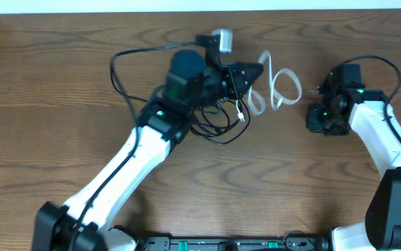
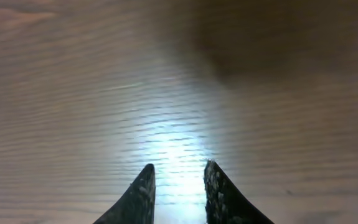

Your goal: Untangle cables

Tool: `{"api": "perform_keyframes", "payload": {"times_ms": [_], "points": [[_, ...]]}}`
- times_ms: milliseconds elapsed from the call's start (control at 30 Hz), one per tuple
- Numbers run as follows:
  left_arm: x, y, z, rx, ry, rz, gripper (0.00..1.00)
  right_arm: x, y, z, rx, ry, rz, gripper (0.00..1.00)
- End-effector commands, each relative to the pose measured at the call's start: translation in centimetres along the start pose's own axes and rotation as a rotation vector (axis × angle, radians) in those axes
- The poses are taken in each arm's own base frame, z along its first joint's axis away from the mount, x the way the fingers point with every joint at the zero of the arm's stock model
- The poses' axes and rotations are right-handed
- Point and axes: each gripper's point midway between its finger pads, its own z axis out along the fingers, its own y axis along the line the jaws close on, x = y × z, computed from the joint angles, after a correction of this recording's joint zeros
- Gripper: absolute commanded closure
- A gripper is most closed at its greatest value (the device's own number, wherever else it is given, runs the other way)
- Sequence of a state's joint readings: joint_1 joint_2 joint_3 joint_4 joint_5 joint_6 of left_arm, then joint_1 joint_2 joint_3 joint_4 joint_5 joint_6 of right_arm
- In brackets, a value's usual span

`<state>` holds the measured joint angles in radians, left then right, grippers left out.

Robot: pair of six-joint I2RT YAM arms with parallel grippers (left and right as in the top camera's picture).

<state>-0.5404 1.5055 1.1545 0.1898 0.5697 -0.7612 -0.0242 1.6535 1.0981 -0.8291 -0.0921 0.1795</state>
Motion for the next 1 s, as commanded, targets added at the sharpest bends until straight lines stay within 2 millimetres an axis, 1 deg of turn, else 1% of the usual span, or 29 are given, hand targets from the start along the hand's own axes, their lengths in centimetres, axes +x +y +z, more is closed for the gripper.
{"api": "perform_keyframes", "payload": {"times_ms": [0,33,67,100,133,167,233,267,300,333,400,433,533,600,667,733,800,867,900,967], "points": [[1.2,2.4,1.4,-0.046,0.05,0.067,0.63,0.2,-1.1,-0.7,0.014,0.001,0.036,0.69],[1.7,3.1,1.4,-0.066,0.073,0.11,0.55,0.6,-1.0,-0.7,0.006,0.016,0.037,0.6],[2.3,4.1,1.2,-0.101,0.101,0.16,0.49,0.9,-0.5,-0.7,-0.021,0.032,0.027,0.49],[2.6,4.9,1.0,-0.133,0.116,0.184,0.48,1.1,-0.1,-0.7,-0.043,0.04,0.013,0.46],[3.4,8.0,0.0,-0.265,0.157,0.199,0.46,1.5,2.1,-1.0,-0.169,0.056,-0.073,0.37],[3.7,9.3,-0.6,-0.319,0.174,0.193,0.46,1.7,3.3,-1.2,-0.239,0.058,-0.114,0.36],[4.0,12.5,-2.4,-0.459,0.2,0.158,0.46,1.8,5.6,-1.8,-0.363,0.055,-0.161,0.34],[4.0,13.6,-3.2,-0.506,0.206,0.14,0.46,1.9,6.4,-2.0,-0.399,0.052,-0.175,0.34],[3.9,15.1,-4.4,-0.573,0.209,0.113,0.46,1.8,7.2,-2.2,-0.43,0.047,-0.187,0.34],[3.2,18.2,-7.2,-0.707,0.197,0.062,0.46,1.8,8.4,-2.3,-0.452,0.036,-0.222,0.34],[2.6,20.3,-9.4,-0.791,0.187,0.015,0.46,2.0,9.4,-2.2,-0.459,0.032,-0.255,0.32],[2.5,20.8,-10.1,-0.809,0.185,-0.005,0.46,2.1,9.8,-2.2,-0.461,0.031,-0.271,0.32],[2.3,22.7,-12.7,-0.874,0.188,-0.078,0.45,2.3,12.3,-2.1,-0.466,0.001,-0.363,0.33],[2.5,23.1,-13.4,-0.892,0.197,-0.1,0.45,2.0,13.3,-1.7,-0.426,-0.035,-0.42,0.34],[2.9,23.2,-13.7,-0.9,0.208,-0.11,0.45,1.7,14.4,-1.2,-0.379,-0.077,-0.481,0.34],[3.1,23.2,-13.8,-0.904,0.218,-0.116,0.45,1.6,16.2,-0.7,-0.369,-0.113,-0.539,0.34],[3.2,23.2,-13.9,-0.905,0.22,-0.117,0.45,1.6,18.1,-0.2,-0.372,-0.145,-0.576,0.37],[3.2,23.2,-13.9,-0.905,0.22,-0.118,0.44,1.2,19.1,0.5,-0.357,-0.163,-0.52,0.4],[3.3,23.2,-13.9,-0.906,0.224,-0.121,0.45,1.0,19.8,1.0,-0.35,-0.172,-0.466,0.44],[3.4,23.2,-13.9,-0.903,0.23,-0.125,0.44,0.9,20.7,1.8,-0.359,-0.173,-0.42,0.51]]}}
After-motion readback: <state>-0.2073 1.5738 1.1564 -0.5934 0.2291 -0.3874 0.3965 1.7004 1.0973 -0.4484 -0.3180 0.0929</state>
